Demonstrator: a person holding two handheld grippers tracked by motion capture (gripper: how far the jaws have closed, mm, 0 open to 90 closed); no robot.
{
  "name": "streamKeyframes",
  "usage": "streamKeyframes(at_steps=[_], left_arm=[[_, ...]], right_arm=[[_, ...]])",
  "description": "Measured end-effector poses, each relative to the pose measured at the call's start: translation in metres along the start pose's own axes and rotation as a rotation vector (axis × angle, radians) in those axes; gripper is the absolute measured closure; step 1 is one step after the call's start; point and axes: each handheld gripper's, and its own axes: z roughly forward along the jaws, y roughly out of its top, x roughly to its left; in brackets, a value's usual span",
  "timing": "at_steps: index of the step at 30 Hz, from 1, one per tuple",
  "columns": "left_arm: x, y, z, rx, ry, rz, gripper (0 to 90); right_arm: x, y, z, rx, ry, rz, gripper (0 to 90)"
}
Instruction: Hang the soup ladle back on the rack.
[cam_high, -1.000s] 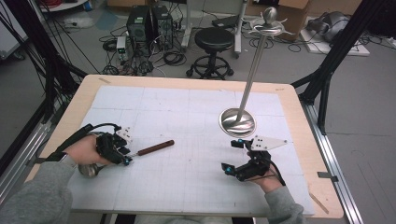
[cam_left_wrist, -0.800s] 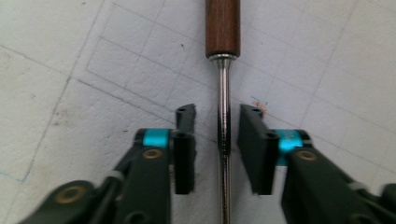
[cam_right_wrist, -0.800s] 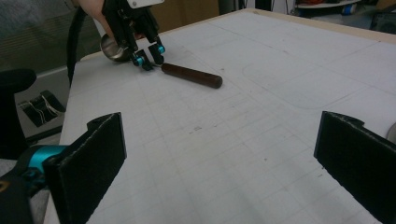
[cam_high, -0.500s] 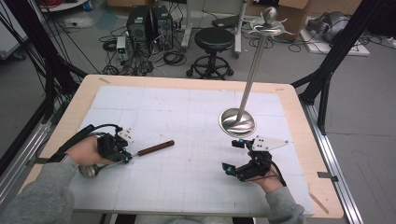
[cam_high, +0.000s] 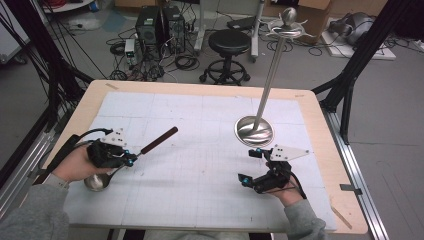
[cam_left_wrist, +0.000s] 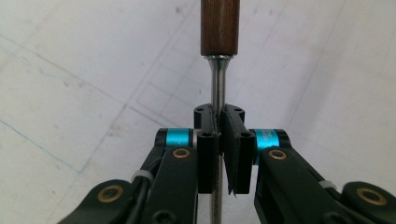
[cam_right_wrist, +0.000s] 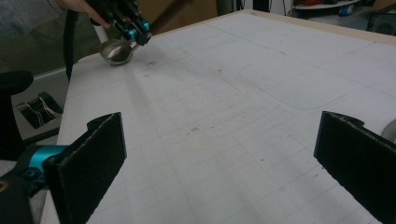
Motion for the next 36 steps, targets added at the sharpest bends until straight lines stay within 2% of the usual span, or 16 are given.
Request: streamKeyframes(at_steps=[5, 10, 15, 18, 21, 25, 29, 33, 36], left_arm=[[-0.004, 0.0, -0.009, -0.114, 0.018, -0.019, 84.1], [-0.007, 0.002, -0.013, -0.192, 0.02, -0.057, 84.2], [-0.009, 0.004, -0.013, -0.294, 0.079, -0.098, 84.2], [-0.01, 0.005, -0.012, -0.361, 0.096, -0.14, 84.2], [-0.012, 0.007, -0.01, -0.402, 0.113, -0.172, 84.2], [-0.015, 0.01, -0.008, -0.437, 0.136, -0.177, 84.2], [-0.018, 0.013, -0.01, -0.514, 0.131, -0.184, 84.2], [-0.019, 0.018, -0.011, -0.563, 0.145, -0.177, 84.2], [-0.02, 0.024, -0.009, -0.594, 0.132, -0.166, 84.2]], right_arm=[[-0.002, 0.0, 0.0, -0.006, 0.0, -0.003, 1.4], [-0.003, 0.001, 0.001, -0.011, -0.003, 0.001, 1.4], [-0.003, 0.001, 0.001, -0.01, 0.001, 0.005, 1.4], [-0.003, 0.001, 0.0, -0.008, 0.0, 0.012, 1.4], [-0.003, 0.001, 0.0, -0.011, -0.002, 0.008, 1.4], [-0.003, 0.001, 0.0, -0.012, 0.0, 0.004, 1.4], [-0.003, 0.001, 0.0, -0.014, -0.003, 0.008, 1.4], [-0.003, 0.001, 0.0, -0.014, -0.001, 0.012, 1.4], [-0.003, 0.002, -0.001, -0.021, -0.004, 0.01, 1.4]])
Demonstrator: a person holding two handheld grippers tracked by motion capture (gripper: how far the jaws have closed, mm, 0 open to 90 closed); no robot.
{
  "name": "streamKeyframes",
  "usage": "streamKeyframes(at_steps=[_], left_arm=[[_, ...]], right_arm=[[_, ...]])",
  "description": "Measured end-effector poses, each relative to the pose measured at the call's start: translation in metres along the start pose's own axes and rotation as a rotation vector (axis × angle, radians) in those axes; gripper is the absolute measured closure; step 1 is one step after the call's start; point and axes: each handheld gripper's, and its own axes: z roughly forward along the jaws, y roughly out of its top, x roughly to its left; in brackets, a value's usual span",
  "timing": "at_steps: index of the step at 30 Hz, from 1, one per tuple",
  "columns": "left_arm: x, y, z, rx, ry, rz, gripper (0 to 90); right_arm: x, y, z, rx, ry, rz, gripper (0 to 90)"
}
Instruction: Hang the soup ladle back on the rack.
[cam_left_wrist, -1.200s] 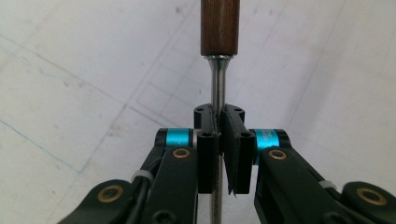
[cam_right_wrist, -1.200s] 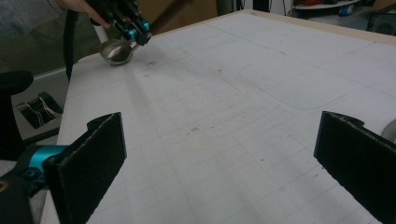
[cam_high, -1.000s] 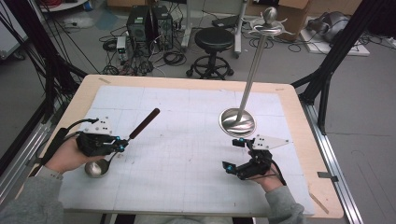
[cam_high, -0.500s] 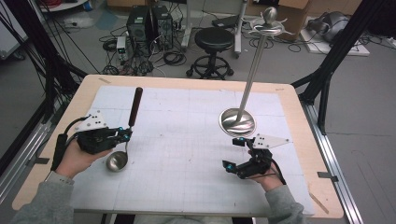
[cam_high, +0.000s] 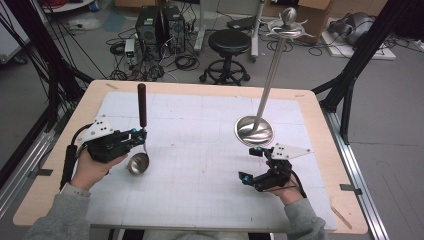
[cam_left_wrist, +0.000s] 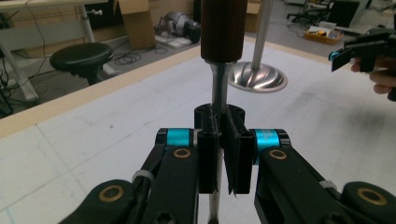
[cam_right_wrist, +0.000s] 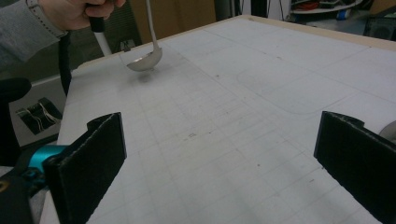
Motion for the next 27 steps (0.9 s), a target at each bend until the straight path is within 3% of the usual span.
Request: streamKeyframes(at_steps=[3, 8, 21, 27], left_arm=[[-0.005, 0.006, 0.007, -0.033, -0.022, 0.008, 84.1], [-0.015, 0.018, 0.021, -0.081, -0.011, 0.02, 84.2], [-0.032, 0.054, 0.059, -0.096, -0.121, 0.08, 84.1], [-0.035, 0.065, 0.076, -0.093, -0.165, 0.095, 84.2]], right_arm=[[0.0, 0.0, -0.001, -0.006, 0.001, 0.002, 1.3], [0.0, 0.0, -0.001, -0.007, -0.006, -0.001, 1.4], [0.005, -0.002, -0.008, -0.006, -0.009, -0.015, 1.4], [0.007, -0.003, -0.015, -0.017, -0.034, -0.02, 1.4]])
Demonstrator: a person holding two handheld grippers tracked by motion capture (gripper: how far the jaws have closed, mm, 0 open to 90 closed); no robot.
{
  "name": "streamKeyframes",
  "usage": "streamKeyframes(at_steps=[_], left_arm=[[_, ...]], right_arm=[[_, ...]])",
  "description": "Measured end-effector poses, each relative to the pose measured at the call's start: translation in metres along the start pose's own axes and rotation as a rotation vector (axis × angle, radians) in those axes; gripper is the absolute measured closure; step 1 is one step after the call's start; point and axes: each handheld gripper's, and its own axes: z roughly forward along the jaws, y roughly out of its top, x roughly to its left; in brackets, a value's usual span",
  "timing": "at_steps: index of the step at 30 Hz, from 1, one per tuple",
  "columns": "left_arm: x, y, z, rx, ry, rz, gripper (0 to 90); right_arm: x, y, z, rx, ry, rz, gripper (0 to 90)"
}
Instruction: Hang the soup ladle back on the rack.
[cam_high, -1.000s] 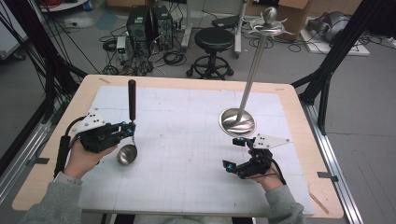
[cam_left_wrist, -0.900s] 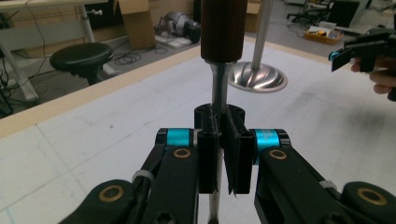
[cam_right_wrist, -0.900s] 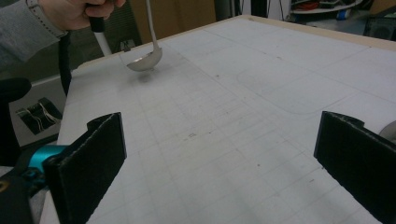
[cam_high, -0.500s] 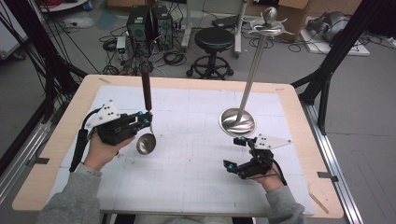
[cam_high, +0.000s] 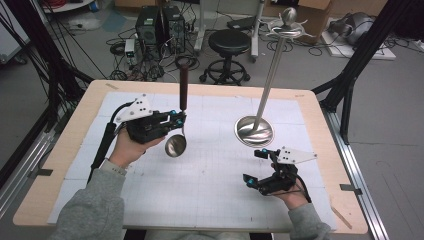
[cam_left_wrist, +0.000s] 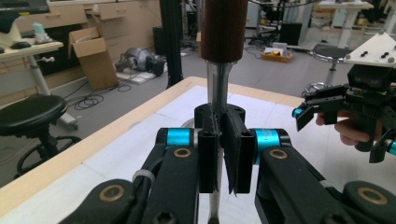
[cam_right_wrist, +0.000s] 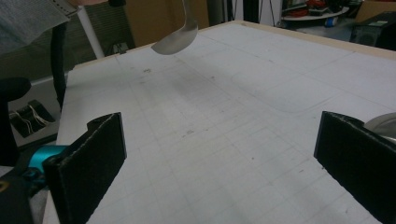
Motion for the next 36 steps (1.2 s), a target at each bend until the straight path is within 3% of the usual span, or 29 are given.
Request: streamKeyframes(at_steps=[9, 14, 18, 28, 36], left_arm=[[0.006, 0.014, 0.018, -0.002, 0.019, 0.001, 84.2], [0.007, 0.025, 0.032, 0.008, 0.013, 0.03, 84.2], [0.008, 0.033, 0.042, -0.003, 0.008, 0.03, 84.2], [0.008, 0.048, 0.068, -0.003, -0.013, 0.007, 84.2], [0.011, 0.048, 0.09, 0.011, -0.014, -0.019, 84.2]], right_arm=[[0.001, -0.003, -0.008, -0.007, -0.025, 0.002, 1.4], [0.001, -0.004, -0.011, -0.013, -0.036, 0.003, 1.4], [0.002, -0.005, -0.014, -0.015, -0.041, 0.007, 1.3], [0.001, -0.005, -0.017, -0.028, -0.046, 0.009, 1.4], [-0.002, -0.007, -0.017, -0.014, -0.039, 0.017, 1.4]])
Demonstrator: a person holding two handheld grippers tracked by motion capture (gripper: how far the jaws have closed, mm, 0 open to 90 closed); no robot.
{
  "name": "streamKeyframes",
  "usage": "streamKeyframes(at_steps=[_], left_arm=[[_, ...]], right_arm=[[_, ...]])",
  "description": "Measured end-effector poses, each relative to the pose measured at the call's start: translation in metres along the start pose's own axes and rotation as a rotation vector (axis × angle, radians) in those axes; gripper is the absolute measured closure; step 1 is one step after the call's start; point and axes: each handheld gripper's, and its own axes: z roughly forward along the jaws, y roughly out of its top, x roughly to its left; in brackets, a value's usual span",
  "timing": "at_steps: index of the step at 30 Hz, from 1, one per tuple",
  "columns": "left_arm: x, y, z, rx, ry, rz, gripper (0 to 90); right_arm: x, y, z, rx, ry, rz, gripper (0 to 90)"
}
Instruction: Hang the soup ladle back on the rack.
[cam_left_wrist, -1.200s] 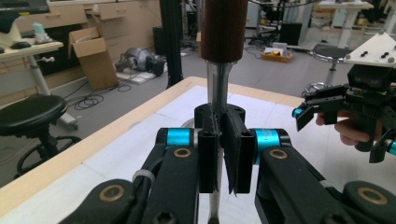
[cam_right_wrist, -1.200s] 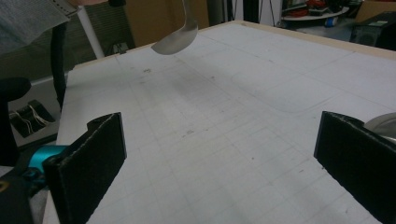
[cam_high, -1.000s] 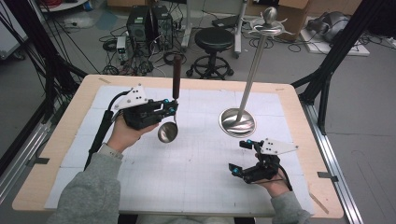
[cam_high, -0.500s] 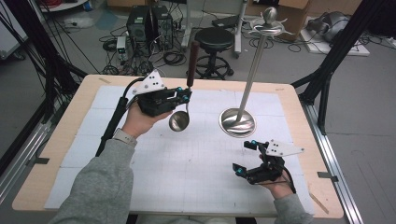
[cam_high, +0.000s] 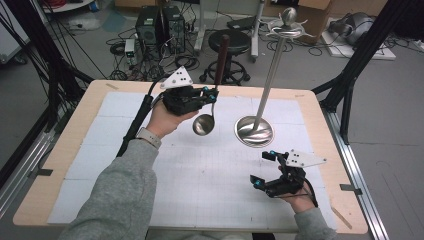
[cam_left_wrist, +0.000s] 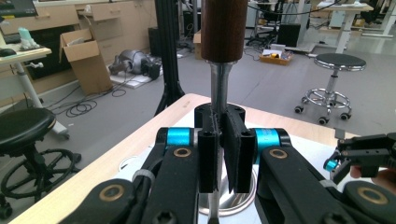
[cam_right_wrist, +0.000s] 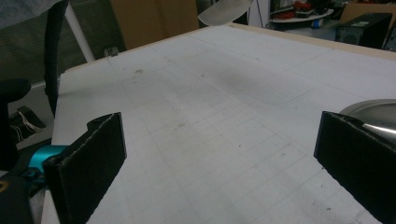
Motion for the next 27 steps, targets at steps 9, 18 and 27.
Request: streamKeyframes(at_steps=[9, 18, 27], left_arm=[[-0.005, 0.008, 0.024, 0.011, -0.009, 0.001, 84.2], [-0.006, 0.022, 0.041, 0.012, -0.01, -0.007, 84.2], [-0.01, 0.03, 0.051, 0.008, -0.03, -0.003, 84.2]], right_arm=[[-0.001, 0.0, 0.0, -0.004, 0.002, 0.006, 1.4], [-0.001, 0.0, 0.0, -0.007, 0.005, 0.01, 1.4], [-0.001, 0.0, 0.0, -0.005, 0.002, 0.003, 1.3]])
